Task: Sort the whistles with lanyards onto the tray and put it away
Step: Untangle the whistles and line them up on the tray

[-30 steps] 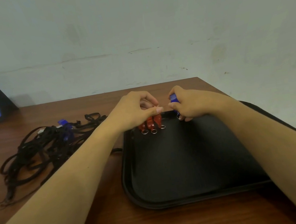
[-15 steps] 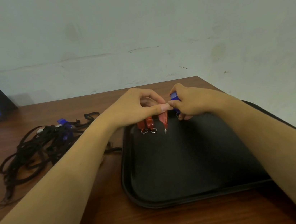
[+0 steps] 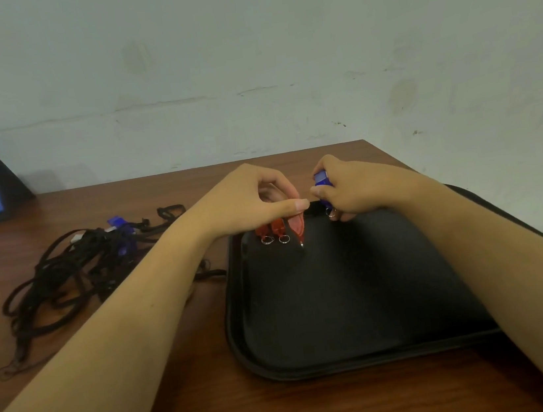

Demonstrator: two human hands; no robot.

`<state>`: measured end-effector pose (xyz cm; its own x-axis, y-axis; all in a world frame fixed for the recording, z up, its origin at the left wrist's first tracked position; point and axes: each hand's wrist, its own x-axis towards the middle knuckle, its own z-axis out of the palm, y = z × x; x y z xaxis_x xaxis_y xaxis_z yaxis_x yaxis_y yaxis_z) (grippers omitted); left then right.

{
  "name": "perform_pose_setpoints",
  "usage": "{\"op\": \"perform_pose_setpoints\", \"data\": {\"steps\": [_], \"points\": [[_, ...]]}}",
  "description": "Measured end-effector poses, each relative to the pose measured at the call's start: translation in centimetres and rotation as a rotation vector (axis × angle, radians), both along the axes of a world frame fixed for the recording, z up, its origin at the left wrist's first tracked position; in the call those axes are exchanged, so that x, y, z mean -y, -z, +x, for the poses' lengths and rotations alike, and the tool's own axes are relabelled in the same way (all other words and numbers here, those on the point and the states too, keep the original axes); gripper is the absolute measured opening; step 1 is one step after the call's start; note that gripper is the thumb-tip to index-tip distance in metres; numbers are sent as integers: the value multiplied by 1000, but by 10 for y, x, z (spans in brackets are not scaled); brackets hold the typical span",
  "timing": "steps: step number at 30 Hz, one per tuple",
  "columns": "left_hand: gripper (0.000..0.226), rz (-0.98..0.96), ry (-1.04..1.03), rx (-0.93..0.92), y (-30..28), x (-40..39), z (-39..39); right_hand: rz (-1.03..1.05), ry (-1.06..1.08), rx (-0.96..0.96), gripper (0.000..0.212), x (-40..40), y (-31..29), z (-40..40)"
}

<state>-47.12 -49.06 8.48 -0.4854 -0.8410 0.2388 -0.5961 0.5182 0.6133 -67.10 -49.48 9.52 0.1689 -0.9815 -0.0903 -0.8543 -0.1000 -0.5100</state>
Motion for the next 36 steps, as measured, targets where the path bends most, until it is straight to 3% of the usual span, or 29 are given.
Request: {"op": "perform_pose_setpoints", "data": {"steps": [24,36], "points": [[26,-168,-214,138,16,20,-5,8,-1,-7,41,3,2,0],[24,-165,-211,171,20,26,-8,13,-28,-30,35,0,1,2]]}}
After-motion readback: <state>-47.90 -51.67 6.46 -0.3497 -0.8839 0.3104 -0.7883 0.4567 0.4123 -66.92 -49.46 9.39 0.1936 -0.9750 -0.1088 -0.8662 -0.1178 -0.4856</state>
